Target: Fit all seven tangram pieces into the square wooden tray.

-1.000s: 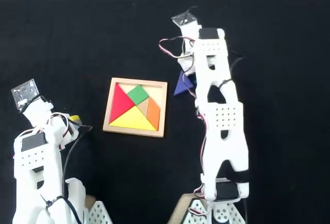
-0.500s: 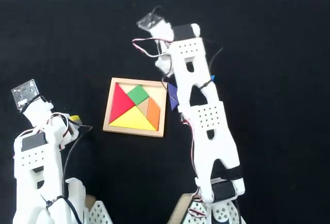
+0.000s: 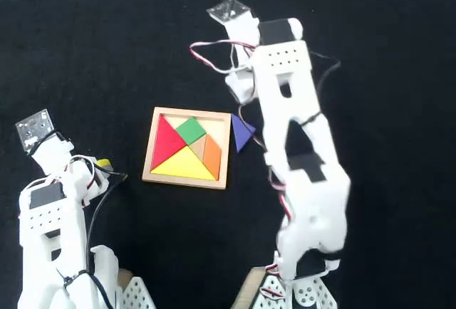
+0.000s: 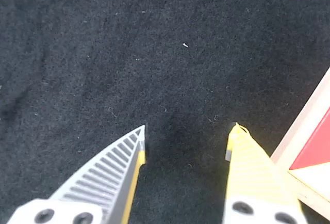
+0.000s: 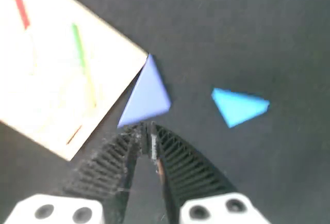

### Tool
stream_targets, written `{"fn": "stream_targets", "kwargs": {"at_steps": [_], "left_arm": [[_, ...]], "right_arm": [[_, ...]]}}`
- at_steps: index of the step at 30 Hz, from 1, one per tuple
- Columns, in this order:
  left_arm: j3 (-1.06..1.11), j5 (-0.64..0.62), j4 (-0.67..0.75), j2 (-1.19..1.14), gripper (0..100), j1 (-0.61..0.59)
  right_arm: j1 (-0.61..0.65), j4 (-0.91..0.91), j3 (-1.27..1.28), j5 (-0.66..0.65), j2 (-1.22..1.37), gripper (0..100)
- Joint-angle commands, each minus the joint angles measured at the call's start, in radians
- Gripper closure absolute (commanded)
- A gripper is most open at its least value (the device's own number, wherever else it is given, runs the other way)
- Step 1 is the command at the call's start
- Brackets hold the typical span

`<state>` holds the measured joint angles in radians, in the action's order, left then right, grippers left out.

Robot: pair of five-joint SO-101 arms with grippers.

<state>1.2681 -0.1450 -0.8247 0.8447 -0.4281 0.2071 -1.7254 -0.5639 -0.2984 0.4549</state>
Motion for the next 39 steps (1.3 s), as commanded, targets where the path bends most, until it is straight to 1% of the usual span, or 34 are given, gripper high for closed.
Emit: {"fn": "stream_targets", "kwargs": {"at_steps": [1, 7, 11, 12, 16, 17, 24, 27, 32, 39], "left_arm": [[-0.007, -0.003, 0.011, 0.018, 74, -0.004], [-0.007, -0.003, 0.012, 0.017, 74, -0.004], [-0.007, -0.003, 0.012, 0.015, 74, -0.004], [-0.007, -0.003, 0.012, 0.015, 74, -0.004], [-0.007, -0.003, 0.012, 0.015, 74, -0.004], [-0.007, -0.003, 0.012, 0.015, 74, -0.004], [-0.007, -0.003, 0.012, 0.017, 74, -0.004], [-0.007, -0.003, 0.012, 0.017, 74, -0.004], [-0.007, -0.003, 0.012, 0.017, 74, -0.004], [-0.007, -0.003, 0.012, 0.017, 74, -0.004]], "right_arm": [[0.018, 0.049, 0.242, 0.057, -0.213, 98.8], [0.043, 0.287, 0.608, 0.074, -0.389, 98.7], [0.049, 0.45, 0.771, 0.17, -0.423, 97.7], [0.058, 0.47, 0.785, 0.187, -0.417, 95.7], [0.075, 0.477, 0.751, 0.253, -0.349, 77.8], [0.077, 0.477, 0.731, 0.261, -0.326, 75.0], [0.077, 0.477, 0.556, 0.275, -0.113, 76.4], [0.074, 0.476, 0.512, 0.304, -0.047, 76.4], [0.074, 0.477, 0.461, 0.307, -0.012, 76.5], [0.074, 0.483, 0.46, 0.305, -0.001, 76.5]]}}
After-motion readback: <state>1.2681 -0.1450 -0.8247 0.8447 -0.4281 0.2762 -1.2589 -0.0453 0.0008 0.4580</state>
